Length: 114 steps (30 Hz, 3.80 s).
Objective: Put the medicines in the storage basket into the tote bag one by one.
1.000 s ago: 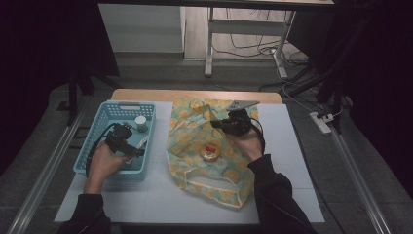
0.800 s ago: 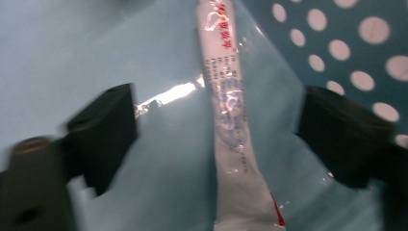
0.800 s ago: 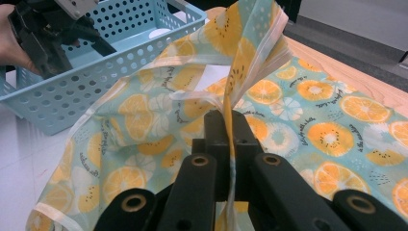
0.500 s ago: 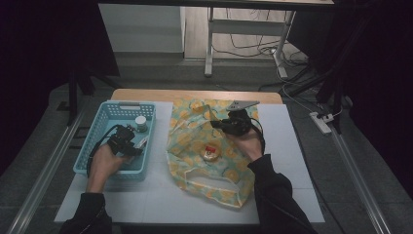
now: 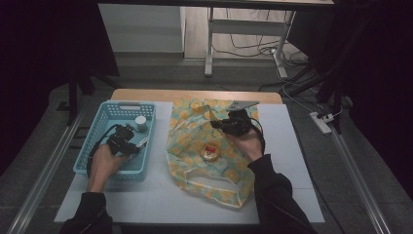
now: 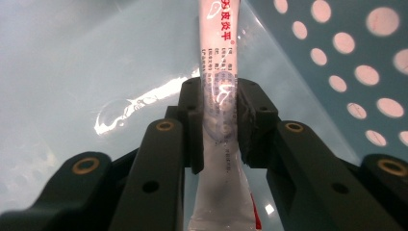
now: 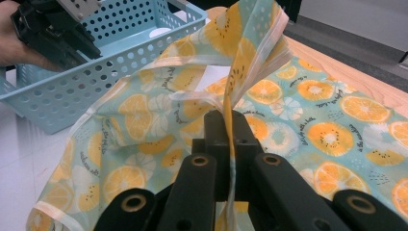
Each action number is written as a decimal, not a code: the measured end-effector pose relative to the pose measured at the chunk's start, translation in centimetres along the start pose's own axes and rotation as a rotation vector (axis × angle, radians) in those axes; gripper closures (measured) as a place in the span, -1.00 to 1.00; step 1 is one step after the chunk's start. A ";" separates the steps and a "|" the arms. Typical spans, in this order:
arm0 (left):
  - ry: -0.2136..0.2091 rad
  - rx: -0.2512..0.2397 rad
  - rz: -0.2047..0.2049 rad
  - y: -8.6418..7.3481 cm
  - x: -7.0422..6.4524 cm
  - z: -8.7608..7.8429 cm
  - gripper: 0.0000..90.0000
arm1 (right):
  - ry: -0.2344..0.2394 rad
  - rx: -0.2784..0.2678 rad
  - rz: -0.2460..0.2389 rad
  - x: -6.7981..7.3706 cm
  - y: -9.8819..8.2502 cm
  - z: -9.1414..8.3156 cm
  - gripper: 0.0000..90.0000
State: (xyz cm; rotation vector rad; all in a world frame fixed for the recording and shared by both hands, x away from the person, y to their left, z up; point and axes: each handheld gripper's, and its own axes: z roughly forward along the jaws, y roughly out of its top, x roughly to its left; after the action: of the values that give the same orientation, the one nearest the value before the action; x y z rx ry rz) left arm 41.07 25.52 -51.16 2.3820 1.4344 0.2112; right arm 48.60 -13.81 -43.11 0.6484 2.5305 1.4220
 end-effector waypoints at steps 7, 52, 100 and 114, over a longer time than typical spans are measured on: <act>-0.003 -0.058 -0.027 -0.1 0.2 -0.7 0.65 | 0.002 -0.001 -0.002 0.0 0.0 0.0 0.99; -0.035 -0.360 -0.052 -1.1 0.2 -6.9 0.66 | -0.006 -0.009 -0.014 0.2 0.2 -0.2 0.99; -0.231 -0.419 0.171 2.4 -8.7 -9.1 0.67 | -0.016 -0.023 -0.010 -0.1 0.3 -0.6 0.99; -0.277 -0.391 0.238 4.4 -11.7 -6.9 0.67 | -0.018 -0.017 -0.011 -0.1 0.3 -0.6 0.99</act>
State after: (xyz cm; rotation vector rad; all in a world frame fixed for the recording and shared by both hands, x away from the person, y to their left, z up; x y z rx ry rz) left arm 37.04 14.85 -42.47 2.1503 0.8915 0.1915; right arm 48.58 -14.13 -42.55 0.6400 2.5020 1.4263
